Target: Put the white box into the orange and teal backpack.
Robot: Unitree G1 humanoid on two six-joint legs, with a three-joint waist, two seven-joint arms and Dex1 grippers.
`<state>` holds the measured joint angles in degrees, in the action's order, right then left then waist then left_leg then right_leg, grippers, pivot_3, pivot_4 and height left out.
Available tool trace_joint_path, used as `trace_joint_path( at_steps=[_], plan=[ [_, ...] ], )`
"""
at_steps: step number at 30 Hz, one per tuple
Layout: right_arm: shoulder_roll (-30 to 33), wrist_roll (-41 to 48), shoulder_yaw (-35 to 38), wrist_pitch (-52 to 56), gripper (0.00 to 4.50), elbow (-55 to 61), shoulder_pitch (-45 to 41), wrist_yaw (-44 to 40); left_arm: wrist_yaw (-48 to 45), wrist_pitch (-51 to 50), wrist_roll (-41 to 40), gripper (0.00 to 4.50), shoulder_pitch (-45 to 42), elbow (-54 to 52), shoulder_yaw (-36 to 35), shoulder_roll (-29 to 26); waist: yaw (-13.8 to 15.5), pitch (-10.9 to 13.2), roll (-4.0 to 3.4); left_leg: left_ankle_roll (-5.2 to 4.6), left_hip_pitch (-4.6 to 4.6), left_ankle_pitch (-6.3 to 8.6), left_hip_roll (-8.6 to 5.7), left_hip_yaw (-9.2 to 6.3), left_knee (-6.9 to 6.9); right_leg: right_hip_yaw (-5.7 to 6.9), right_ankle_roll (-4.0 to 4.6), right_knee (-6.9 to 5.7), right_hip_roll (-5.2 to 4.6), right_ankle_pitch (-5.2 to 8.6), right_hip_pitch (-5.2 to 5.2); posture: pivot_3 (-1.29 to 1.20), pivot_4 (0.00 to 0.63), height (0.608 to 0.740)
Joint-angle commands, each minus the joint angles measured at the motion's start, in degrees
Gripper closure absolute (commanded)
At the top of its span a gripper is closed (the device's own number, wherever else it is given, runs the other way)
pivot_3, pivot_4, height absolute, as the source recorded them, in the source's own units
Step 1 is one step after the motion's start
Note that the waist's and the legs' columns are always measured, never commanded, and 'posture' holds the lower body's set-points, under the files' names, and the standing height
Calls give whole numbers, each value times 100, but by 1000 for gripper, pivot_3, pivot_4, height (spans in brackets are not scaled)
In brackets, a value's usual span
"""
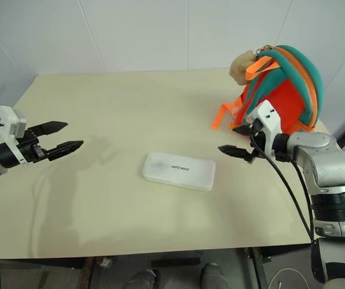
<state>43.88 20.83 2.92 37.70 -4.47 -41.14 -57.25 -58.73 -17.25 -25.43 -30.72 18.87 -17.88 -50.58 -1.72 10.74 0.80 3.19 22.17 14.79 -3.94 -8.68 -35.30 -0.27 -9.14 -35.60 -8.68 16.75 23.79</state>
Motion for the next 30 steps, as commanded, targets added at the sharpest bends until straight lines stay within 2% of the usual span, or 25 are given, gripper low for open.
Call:
trace_joint_path(
  at_steps=[1,8,13,19,22,25,30],
  plan=[
    [1,208,259,61,45,331,53,94,-43,46,-22,0,-132,-43,-64,-76,0,0,0,1,0,0,1,0,0,0,0,-1,1,0,0,0,150,740],
    [-161,228,252,-53,45,327,168,303,-96,115,-77,0,-264,-114,-12,54,8,0,1,0,0,0,1,0,-6,0,1,-3,1,-2,0,0,150,740],
    [-237,288,180,20,45,538,219,319,-219,333,86,0,-592,321,174,97,7,0,1,1,0,0,2,1,-11,0,2,-7,4,-3,0,0,150,740],
    [-250,252,42,32,45,605,262,320,-335,453,44,0,-413,386,6,-59,-2,0,1,0,1,0,2,3,-17,-3,-1,-5,4,-6,-1,0,150,740],
    [-230,185,-112,-84,45,574,347,206,-244,517,13,0,-305,181,-23,37,5,0,2,0,1,0,2,3,-19,-4,0,-6,4,-6,-1,0,150,740],
    [-186,242,-207,-38,658,864,570,83,2,588,113,614,-518,429,27,127,14,1,3,0,1,1,2,3,-23,-3,0,-7,4,-7,-2,0,150,740],
    [-215,245,-216,-32,2408,1050,774,172,-10,452,30,2181,-551,312,134,220,17,2,5,-1,2,1,1,3,-34,-4,-2,-9,4,-12,-6,0,150,740]
  ],
)
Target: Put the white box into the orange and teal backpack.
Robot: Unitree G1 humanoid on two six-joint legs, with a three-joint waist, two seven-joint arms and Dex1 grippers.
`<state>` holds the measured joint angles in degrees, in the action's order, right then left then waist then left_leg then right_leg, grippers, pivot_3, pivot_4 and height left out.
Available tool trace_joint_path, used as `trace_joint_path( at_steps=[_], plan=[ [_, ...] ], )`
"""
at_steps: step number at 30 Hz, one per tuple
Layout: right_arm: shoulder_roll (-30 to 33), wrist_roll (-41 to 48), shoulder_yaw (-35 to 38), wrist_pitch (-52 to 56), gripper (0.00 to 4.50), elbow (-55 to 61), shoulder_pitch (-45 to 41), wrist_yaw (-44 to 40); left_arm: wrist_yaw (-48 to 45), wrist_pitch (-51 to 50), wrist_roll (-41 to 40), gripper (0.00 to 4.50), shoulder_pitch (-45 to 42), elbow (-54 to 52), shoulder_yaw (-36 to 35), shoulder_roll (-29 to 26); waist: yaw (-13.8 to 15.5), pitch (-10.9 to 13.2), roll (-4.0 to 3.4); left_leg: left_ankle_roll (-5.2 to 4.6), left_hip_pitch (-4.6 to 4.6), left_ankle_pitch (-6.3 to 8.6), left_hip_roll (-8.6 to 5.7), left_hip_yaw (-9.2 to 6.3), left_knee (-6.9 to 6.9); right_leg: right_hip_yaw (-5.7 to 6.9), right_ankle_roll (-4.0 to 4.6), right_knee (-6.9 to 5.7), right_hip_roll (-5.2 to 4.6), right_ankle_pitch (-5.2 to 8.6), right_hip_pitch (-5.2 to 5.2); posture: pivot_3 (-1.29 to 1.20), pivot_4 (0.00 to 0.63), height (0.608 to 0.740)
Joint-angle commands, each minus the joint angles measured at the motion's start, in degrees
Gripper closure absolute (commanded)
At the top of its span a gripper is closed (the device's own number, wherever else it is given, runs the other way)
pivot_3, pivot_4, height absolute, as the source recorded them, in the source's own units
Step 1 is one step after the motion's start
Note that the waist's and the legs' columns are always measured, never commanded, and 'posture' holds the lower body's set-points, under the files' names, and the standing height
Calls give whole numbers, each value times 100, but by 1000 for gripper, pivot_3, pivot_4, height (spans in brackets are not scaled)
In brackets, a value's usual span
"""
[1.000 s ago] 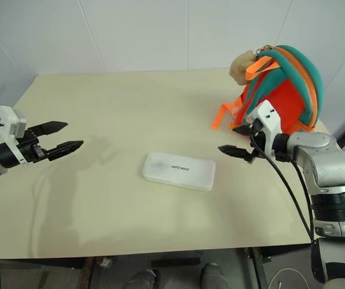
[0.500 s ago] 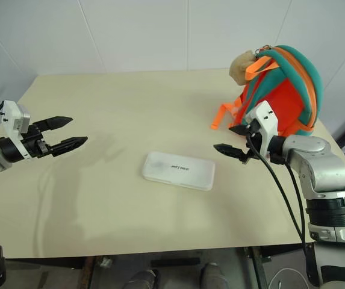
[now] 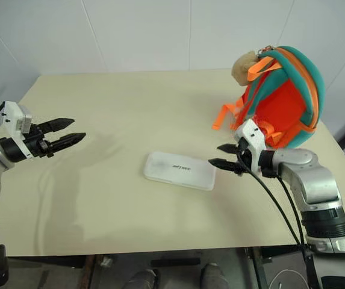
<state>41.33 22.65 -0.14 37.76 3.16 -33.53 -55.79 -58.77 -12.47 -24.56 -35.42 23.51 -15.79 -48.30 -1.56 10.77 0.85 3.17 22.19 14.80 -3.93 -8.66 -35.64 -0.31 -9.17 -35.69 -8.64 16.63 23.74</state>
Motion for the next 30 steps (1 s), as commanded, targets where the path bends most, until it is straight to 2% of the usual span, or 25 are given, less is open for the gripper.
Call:
trace_joint_path(
  at_steps=[1,6,7,12,21,30],
  plan=[
    [37,43,99,-68,2696,259,27,41,-7,-56,-48,2451,-99,-120,-57,-1,-6,0,1,0,0,0,0,0,-2,0,0,0,0,-1,-1,0,150,740],
    [59,-62,135,-166,4439,137,57,97,-50,-229,-34,4093,-178,-31,38,22,-12,1,1,-1,-1,0,2,0,-6,-1,2,-6,4,-3,0,0,150,740],
    [56,-84,136,-170,4500,128,62,113,-59,-270,-41,4454,-176,-40,49,27,-11,1,1,0,-1,0,2,0,-8,-2,2,-6,4,-3,0,0,150,740],
    [70,-201,92,-259,4500,-25,87,137,-21,-440,-42,4454,-178,-20,124,184,-1,1,2,-1,0,0,1,0,-12,-2,2,-7,4,-3,-1,0,150,740],
    [-2,-825,-358,-603,4500,-645,23,215,574,-656,155,4454,-337,324,388,861,-5,1,4,-1,0,0,1,1,-26,-3,2,-13,5,-7,-3,0,150,740],
    [-39,-1143,-553,-570,4500,-709,139,328,454,-1127,258,4454,-659,874,806,1376,3,2,6,-1,1,0,0,2,-36,-4,0,-12,5,-14,-7,0,150,740]
  ],
)
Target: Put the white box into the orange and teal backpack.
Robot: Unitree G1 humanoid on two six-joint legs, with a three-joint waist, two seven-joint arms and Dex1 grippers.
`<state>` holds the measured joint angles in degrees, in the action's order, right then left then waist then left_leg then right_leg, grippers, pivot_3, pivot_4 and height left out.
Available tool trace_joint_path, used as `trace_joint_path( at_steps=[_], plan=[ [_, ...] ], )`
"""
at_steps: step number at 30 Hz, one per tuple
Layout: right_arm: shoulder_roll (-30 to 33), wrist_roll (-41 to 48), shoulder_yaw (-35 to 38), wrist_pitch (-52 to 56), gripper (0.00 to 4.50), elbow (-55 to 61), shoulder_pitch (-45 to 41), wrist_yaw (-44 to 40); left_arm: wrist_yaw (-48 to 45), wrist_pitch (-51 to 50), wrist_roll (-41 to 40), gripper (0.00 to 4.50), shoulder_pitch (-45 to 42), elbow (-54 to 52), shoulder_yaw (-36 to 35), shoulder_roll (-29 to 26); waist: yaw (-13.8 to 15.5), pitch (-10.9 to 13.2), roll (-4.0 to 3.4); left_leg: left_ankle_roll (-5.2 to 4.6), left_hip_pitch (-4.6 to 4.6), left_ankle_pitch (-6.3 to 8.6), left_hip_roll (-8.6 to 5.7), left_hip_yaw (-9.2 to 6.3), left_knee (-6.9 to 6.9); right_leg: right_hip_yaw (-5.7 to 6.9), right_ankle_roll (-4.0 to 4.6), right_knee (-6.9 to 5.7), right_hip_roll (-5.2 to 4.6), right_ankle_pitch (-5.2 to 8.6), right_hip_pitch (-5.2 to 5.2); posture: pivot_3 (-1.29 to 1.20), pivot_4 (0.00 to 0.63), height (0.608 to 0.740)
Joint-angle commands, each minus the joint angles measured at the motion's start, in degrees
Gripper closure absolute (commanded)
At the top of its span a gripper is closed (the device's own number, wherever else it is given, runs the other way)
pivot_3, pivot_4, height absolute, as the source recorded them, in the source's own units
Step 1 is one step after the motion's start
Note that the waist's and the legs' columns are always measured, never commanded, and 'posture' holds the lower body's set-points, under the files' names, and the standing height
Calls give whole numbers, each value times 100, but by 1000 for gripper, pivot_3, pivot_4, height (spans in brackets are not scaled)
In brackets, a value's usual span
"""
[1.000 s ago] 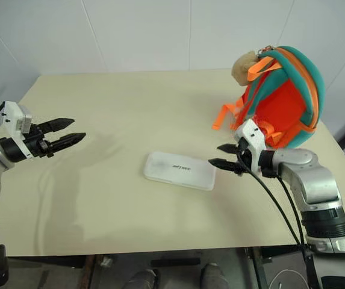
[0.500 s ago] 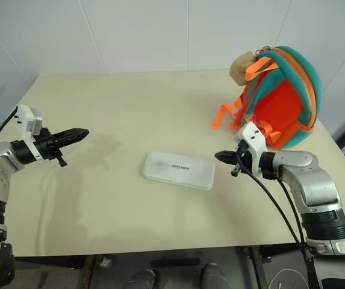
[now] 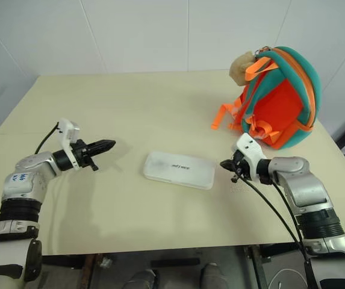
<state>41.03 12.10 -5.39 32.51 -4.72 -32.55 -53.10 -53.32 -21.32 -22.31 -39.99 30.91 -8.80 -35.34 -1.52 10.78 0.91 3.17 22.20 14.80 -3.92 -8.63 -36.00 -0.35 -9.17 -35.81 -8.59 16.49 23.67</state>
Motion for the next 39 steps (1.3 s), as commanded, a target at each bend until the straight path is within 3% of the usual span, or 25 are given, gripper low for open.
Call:
trace_joint_path(
  at_steps=[1,6,19,30,39],
  plan=[
    [-10,-106,-37,-52,4500,78,49,69,-124,-350,27,4454,-243,193,138,105,-4,0,0,0,0,0,-1,0,-2,0,-1,1,0,-1,-2,0,150,740],
    [-26,-199,-23,-15,4500,171,141,198,-227,-1071,-74,4454,-890,1252,195,558,1,1,4,0,1,0,-1,0,-5,1,-2,0,1,-2,-2,0,150,740],
    [59,-311,-11,186,4500,431,322,388,-690,-1120,336,4454,-1715,2829,355,1137,-7,6,11,-2,2,0,-3,4,-4,0,-8,13,1,-6,-6,0,150,740],
    [69,-184,26,538,4500,897,420,310,-1037,-1342,631,4454,-1586,2609,551,1082,-3,8,15,-2,3,0,-3,4,-5,1,-9,13,1,-7,-7,0,150,740],
    [115,-54,-92,645,4500,1077,287,-14,-1366,-1577,729,4454,-1144,1456,898,848,-7,9,16,-2,3,0,-3,4,-4,0,-9,14,1,-7,-7,0,150,740]
  ],
)
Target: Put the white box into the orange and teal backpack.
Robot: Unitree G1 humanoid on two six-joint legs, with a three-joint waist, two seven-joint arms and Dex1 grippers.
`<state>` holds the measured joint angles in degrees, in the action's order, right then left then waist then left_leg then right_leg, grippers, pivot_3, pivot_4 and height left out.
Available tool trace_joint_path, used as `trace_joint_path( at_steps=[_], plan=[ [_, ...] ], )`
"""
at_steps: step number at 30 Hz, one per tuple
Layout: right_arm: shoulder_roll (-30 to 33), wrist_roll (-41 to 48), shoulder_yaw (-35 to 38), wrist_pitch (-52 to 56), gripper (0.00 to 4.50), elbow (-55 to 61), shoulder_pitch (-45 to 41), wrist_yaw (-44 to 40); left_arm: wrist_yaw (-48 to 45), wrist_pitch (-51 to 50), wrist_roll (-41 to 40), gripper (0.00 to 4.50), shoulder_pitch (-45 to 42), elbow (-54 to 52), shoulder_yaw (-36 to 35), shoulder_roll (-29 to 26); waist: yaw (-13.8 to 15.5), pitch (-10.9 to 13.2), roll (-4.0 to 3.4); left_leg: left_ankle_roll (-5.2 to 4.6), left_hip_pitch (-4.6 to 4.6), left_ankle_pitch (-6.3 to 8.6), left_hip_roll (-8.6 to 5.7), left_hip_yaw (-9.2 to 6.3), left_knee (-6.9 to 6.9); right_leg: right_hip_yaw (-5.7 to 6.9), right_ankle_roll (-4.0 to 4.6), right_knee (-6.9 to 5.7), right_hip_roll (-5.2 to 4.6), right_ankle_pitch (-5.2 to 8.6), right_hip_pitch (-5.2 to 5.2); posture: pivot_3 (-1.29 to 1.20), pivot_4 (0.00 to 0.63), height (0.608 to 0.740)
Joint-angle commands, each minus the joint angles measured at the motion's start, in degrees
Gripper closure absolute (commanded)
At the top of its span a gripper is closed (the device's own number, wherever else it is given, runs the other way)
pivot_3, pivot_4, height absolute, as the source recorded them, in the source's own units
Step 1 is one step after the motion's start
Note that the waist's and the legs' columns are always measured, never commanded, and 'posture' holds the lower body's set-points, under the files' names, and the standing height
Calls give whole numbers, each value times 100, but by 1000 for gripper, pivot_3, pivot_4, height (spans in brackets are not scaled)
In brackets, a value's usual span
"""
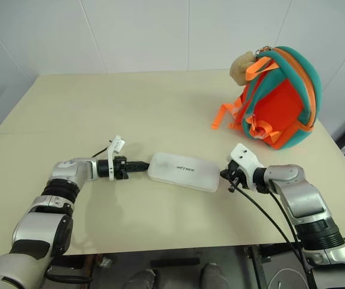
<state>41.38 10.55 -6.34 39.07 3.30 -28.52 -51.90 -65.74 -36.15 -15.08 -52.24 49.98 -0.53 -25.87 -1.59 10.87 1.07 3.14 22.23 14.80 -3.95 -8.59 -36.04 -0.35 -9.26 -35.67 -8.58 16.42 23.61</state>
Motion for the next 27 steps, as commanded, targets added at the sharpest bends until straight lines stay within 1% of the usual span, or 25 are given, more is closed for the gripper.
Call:
trace_joint_path(
  at_steps=[1,5,15,19,27],
  plan=[
    [100,111,-17,-14,4500,277,-134,-196,-150,-149,2,4454,150,-622,110,-139,-1,0,0,0,0,0,0,0,0,0,0,0,0,0,0,0,150,740],
    [169,97,-84,-108,4500,233,-200,-416,-270,-483,-78,4454,492,-1462,277,-339,-4,0,0,0,0,0,1,0,1,-1,0,0,0,0,1,0,150,740],
    [255,192,-158,-238,4500,243,-295,-941,-224,-1166,-264,4454,1090,-2864,367,-637,5,0,0,-1,0,1,1,-1,1,-2,1,3,0,0,0,0,150,740],
    [359,252,-180,-280,4500,301,-275,-1241,-222,-1568,-429,4454,1440,-3701,407,-819,-2,0,0,-2,1,2,1,0,2,-4,1,5,0,0,0,0,150,740],
    [442,220,-179,-436,4500,226,-237,-1486,39,-2162,-740,4454,2097,-4914,349,-1004,7,0,0,-10,1,7,2,0,2,-4,2,7,0,-1,-1,0,150,740]
  ],
)
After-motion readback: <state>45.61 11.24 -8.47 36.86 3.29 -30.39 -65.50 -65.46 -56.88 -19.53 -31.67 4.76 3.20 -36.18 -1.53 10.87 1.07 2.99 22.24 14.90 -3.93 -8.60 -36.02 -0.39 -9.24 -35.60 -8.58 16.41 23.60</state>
